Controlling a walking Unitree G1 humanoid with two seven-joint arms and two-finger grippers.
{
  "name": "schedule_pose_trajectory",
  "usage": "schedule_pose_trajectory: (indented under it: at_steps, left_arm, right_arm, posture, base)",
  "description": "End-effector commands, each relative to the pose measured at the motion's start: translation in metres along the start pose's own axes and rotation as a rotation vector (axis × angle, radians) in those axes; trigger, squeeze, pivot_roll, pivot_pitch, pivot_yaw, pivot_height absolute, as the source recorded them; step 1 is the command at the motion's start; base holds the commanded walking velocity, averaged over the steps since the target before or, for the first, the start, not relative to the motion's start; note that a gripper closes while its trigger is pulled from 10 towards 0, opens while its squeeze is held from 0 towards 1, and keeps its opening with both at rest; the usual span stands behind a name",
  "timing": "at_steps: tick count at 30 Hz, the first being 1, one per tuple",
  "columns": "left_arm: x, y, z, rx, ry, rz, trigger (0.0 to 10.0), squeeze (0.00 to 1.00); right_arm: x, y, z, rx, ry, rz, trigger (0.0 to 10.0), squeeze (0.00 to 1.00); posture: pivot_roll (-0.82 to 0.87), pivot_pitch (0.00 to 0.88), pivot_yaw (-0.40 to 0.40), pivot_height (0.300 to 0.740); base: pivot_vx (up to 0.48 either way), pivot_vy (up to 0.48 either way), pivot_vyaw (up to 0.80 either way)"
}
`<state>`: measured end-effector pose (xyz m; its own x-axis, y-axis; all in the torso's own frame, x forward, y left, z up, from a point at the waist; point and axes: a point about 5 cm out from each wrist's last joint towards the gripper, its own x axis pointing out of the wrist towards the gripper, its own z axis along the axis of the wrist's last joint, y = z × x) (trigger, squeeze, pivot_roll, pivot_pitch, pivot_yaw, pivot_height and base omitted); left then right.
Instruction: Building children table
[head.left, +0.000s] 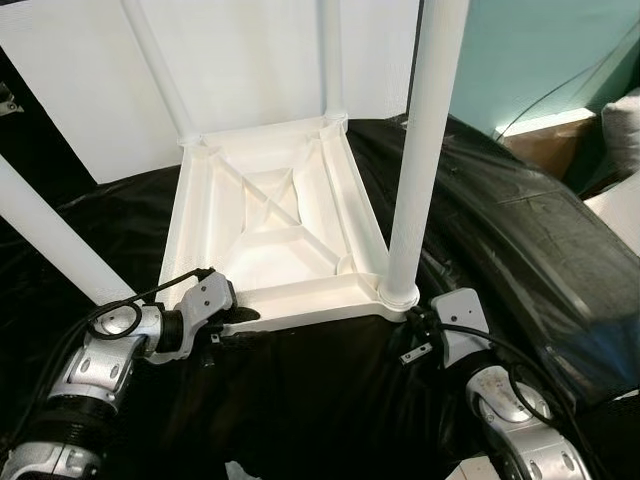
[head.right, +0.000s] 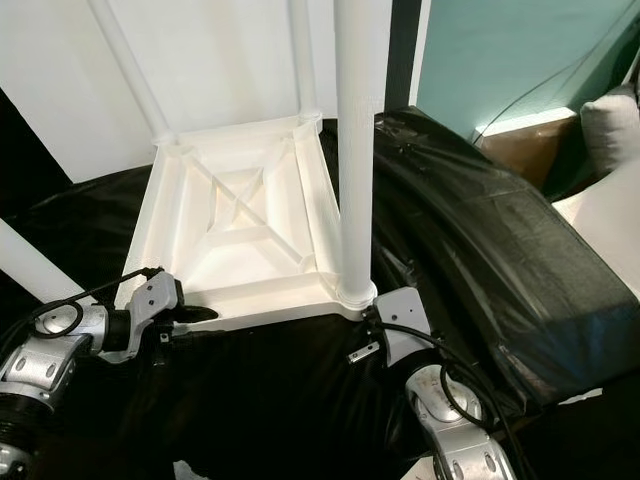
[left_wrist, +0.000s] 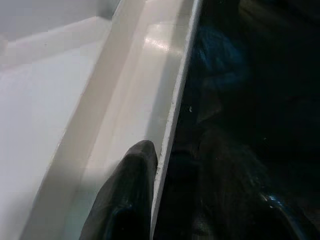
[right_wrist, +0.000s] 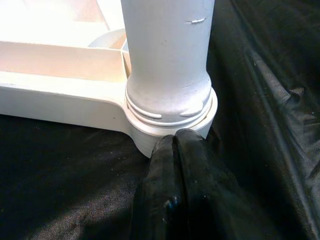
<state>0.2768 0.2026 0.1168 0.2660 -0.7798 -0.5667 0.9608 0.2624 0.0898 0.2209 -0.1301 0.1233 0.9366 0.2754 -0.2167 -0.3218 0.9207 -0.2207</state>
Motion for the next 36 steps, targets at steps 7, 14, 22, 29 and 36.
schedule_pose_trajectory:
  at_steps: [7,14,22,29,36]
  left_arm:
    - [0.009,-0.043,-0.019,-0.148,0.016,-0.361,10.0,0.00]
    - [0.014,-0.055,-0.016,-0.137,-0.015,-0.470,10.0,0.00]
    - [0.008,-0.081,-0.006,-0.211,-0.112,-0.586,10.0,0.00]
    - [-0.003,-0.097,-0.018,-0.326,-0.150,-0.628,10.0,0.00]
    - [0.007,-0.110,-0.014,-0.383,-0.216,-0.645,10.0,0.00]
  right_arm:
    - [0.003,0.000,0.004,-0.004,-0.017,-0.002,10.0,0.00]
    - [0.004,-0.003,0.007,-0.012,-0.026,-0.013,10.0,0.00]
    - [0.004,-0.009,0.012,-0.030,-0.028,-0.041,10.0,0.00]
    - [0.002,-0.013,0.017,-0.036,-0.038,-0.056,10.0,0.00]
    - [0.005,-0.014,0.040,0.000,-0.104,-0.068,10.0,0.00]
  posture:
    - [-0.11,0.015,0.074,0.740]
    - [-0.11,0.020,0.077,0.740]
    - [-0.14,0.026,0.075,0.740]
    - [-0.14,0.025,0.067,0.740]
    - [-0.14,0.024,0.067,0.740]
  base:
    - [0.000,0.000,0.00]
    - [0.000,0.000,0.00]
    - [0.000,0.000,0.00]
    - [0.000,0.000,0.00]
    - [0.000,0.000,0.00]
